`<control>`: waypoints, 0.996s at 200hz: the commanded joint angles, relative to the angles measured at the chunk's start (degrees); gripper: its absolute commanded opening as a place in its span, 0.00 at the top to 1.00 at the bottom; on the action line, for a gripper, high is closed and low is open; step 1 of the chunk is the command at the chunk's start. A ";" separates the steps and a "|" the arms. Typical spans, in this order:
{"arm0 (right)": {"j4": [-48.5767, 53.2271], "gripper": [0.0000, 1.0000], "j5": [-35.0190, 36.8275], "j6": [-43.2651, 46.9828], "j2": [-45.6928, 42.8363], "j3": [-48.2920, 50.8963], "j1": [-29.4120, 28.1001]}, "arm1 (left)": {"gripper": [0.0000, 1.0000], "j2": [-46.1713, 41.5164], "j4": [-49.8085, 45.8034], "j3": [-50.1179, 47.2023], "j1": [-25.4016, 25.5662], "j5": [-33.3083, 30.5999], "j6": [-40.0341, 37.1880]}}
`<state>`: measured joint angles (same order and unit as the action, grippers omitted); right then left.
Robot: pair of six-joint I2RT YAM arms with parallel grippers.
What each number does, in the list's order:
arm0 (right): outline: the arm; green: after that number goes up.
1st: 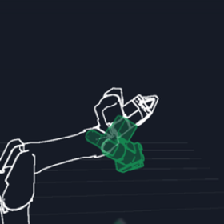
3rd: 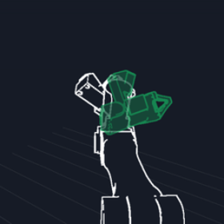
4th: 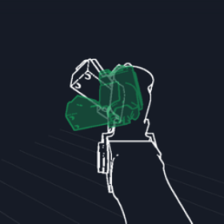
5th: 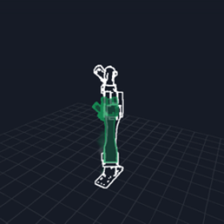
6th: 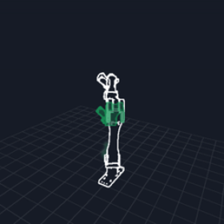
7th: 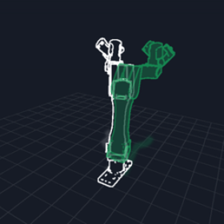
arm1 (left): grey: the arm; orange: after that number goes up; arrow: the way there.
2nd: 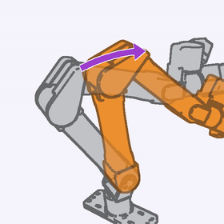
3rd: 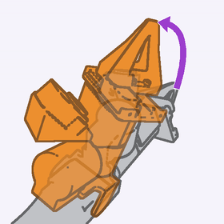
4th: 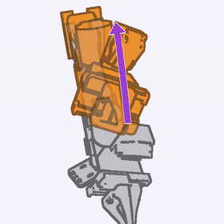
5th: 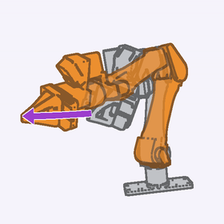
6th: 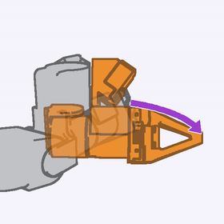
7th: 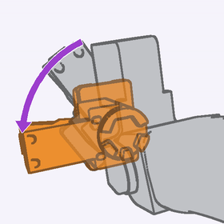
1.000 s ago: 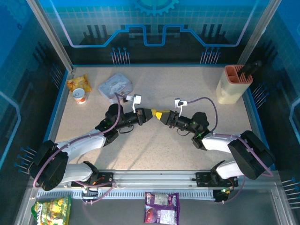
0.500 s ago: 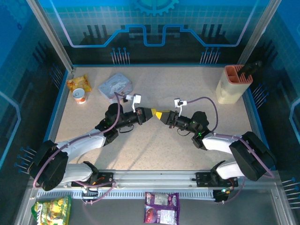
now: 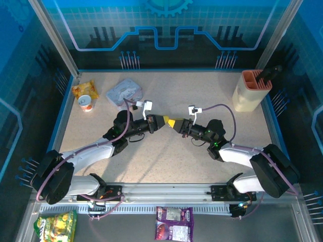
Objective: Unlock a padlock with a key
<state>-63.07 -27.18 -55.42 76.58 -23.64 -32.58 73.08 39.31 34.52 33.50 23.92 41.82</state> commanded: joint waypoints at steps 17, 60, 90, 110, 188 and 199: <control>5.01 1.00 1.27 3.05 -3.46 -0.76 -0.36 | 0.76 -0.75 -0.97 1.68 -0.10 -0.39 -1.21; 12.86 1.00 3.94 5.40 -8.30 0.52 1.03 | 0.40 -8.42 -10.14 -0.30 -4.07 -6.37 -4.28; 20.28 1.00 6.18 8.35 -13.26 0.97 1.46 | 0.34 -13.34 -24.04 0.80 -8.32 -11.00 -8.10; 26.37 1.00 7.99 11.17 -16.81 0.94 1.63 | 0.28 -15.27 -32.90 2.48 -9.23 -17.00 -11.45; 41.01 1.00 16.92 18.30 -31.99 2.47 2.02 | 0.28 7.64 -58.99 21.94 -9.50 -40.04 -7.38; 42.38 1.00 17.33 18.82 -33.64 2.72 2.16 | 0.28 12.34 -61.35 25.29 -9.41 -42.05 -6.68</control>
<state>-25.65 -13.10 -39.59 46.17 -21.91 -31.07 78.15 -11.38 53.71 24.43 -9.76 33.30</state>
